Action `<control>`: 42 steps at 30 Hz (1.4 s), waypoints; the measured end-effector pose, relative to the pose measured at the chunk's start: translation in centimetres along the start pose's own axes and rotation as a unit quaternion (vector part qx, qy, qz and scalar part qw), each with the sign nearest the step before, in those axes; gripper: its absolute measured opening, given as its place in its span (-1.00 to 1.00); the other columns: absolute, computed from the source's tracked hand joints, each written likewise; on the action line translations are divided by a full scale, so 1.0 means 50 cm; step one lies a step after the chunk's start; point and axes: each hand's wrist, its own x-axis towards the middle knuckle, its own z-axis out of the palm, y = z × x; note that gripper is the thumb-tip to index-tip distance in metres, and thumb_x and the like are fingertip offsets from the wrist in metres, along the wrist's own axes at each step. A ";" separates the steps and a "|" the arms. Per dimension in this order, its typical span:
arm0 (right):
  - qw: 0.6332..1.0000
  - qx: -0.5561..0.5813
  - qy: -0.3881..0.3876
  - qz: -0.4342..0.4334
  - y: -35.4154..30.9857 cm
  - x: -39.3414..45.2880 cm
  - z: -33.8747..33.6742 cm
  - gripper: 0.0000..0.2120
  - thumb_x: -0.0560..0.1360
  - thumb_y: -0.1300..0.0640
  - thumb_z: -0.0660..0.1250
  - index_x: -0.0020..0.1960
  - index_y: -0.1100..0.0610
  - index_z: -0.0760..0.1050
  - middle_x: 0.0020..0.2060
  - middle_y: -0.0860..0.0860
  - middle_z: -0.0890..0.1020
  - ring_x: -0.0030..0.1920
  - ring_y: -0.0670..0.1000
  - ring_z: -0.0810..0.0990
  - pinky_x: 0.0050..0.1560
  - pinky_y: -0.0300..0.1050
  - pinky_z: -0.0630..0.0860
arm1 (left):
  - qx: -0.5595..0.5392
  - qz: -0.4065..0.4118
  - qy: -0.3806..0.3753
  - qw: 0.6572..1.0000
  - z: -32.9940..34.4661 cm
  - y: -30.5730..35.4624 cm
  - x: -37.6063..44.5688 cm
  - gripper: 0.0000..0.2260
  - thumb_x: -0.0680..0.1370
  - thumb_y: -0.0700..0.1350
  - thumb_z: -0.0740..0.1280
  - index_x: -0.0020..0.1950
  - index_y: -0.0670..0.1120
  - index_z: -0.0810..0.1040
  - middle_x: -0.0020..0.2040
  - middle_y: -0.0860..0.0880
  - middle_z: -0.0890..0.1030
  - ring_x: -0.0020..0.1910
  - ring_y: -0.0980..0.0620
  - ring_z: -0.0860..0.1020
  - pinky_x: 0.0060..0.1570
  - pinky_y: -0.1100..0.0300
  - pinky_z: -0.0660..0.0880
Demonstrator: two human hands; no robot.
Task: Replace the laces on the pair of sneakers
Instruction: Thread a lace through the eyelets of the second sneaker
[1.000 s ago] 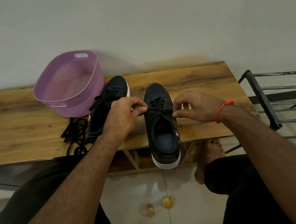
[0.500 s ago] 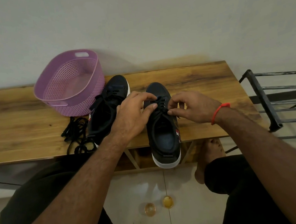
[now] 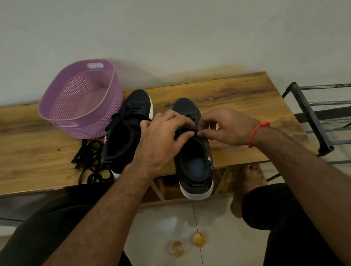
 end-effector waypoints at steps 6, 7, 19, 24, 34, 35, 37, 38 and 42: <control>1.000 -0.001 -0.005 0.004 -0.002 -0.001 0.000 -0.91 0.58 0.01 0.34 0.03 0.00 0.56 -0.13 -0.18 0.57 -0.12 -0.20 0.50 -0.22 -0.35 0.33 | 0.036 0.004 0.004 0.999 0.011 0.001 0.002 -0.72 0.59 0.21 0.17 0.12 0.15 0.58 0.18 0.14 0.49 0.18 0.09 0.44 0.15 -0.01 0.28; 1.000 0.000 -0.004 0.005 -0.002 -0.001 0.000 -0.92 0.58 0.01 0.35 0.02 -0.01 0.56 -0.14 -0.18 0.57 -0.12 -0.20 0.50 -0.22 -0.34 0.33 | 0.029 -0.006 0.002 1.000 0.015 -0.001 0.004 -0.72 0.59 0.22 0.12 0.10 0.17 0.56 0.16 0.16 0.48 0.17 0.11 0.43 0.13 0.01 0.26; 1.000 0.008 -0.007 0.008 -0.002 0.000 -0.001 -0.92 0.58 0.01 0.35 0.00 0.00 0.56 -0.14 -0.16 0.57 -0.11 -0.17 0.51 -0.20 -0.30 0.34 | -0.086 -0.105 -0.133 0.982 -0.026 -0.011 0.005 -0.82 0.62 0.12 0.29 -0.18 0.19 0.44 -0.04 0.16 0.50 0.01 0.14 0.49 0.16 -0.01 0.38; 1.000 0.018 -0.013 0.011 -0.003 0.001 0.002 -0.94 0.58 0.03 0.34 0.00 0.00 0.54 -0.13 -0.17 0.56 -0.11 -0.20 0.49 -0.19 -0.34 0.32 | -0.158 -0.124 -0.151 0.968 -0.046 -0.015 -0.012 -0.93 0.66 -0.02 0.29 0.02 0.08 0.56 -0.11 0.12 0.60 -0.18 0.30 0.54 -0.18 0.36 0.39; 1.000 0.006 -0.004 -0.007 0.000 -0.001 -0.001 -0.95 0.58 0.04 0.35 0.01 0.00 0.57 -0.11 -0.11 0.61 -0.09 -0.12 0.54 -0.16 -0.28 0.39 | -0.053 -0.086 -0.049 0.994 0.007 0.003 0.003 -0.76 0.66 -0.02 0.28 0.31 0.09 0.59 0.28 0.09 0.49 0.27 0.08 0.45 0.24 0.06 0.48; 1.000 0.006 -0.004 -0.008 0.001 -0.001 -0.001 -0.96 0.58 0.04 0.35 0.01 -0.02 0.56 -0.12 -0.11 0.61 -0.09 -0.12 0.54 -0.17 -0.29 0.39 | -0.038 -0.086 -0.032 0.995 0.008 0.004 0.004 -0.79 0.65 0.00 0.30 0.26 0.10 0.61 0.25 0.11 0.50 0.24 0.10 0.47 0.19 0.07 0.50; 1.000 0.005 -0.006 -0.009 0.002 -0.001 -0.002 -0.99 0.58 0.04 0.36 -0.02 -0.06 0.54 -0.14 -0.14 0.60 -0.10 -0.15 0.54 -0.19 -0.31 0.37 | -0.022 -0.092 0.001 0.996 0.008 0.004 0.006 -0.85 0.61 0.04 0.36 0.15 0.12 0.64 0.20 0.15 0.49 0.17 0.12 0.48 0.09 0.10 0.51; 1.000 0.003 -0.006 -0.009 0.003 -0.002 -0.002 -0.97 0.58 0.04 0.36 -0.05 -0.07 0.53 -0.15 -0.16 0.59 -0.11 -0.16 0.53 -0.20 -0.32 0.37 | -0.017 -0.093 0.010 0.995 0.007 0.002 0.006 -0.86 0.59 0.05 0.37 0.12 0.12 0.65 0.18 0.17 0.49 0.15 0.13 0.48 0.07 0.11 0.51; 1.000 -0.007 0.005 -0.012 0.003 -0.005 -0.006 -0.89 0.56 0.02 0.37 -0.13 -0.10 0.50 -0.16 -0.19 0.55 -0.11 -0.17 0.51 -0.19 -0.33 0.39 | -0.005 -0.100 0.017 0.995 0.010 -0.003 0.001 -0.87 0.59 0.08 0.38 0.09 0.13 0.67 0.13 0.20 0.46 0.09 0.14 0.48 0.00 0.11 0.50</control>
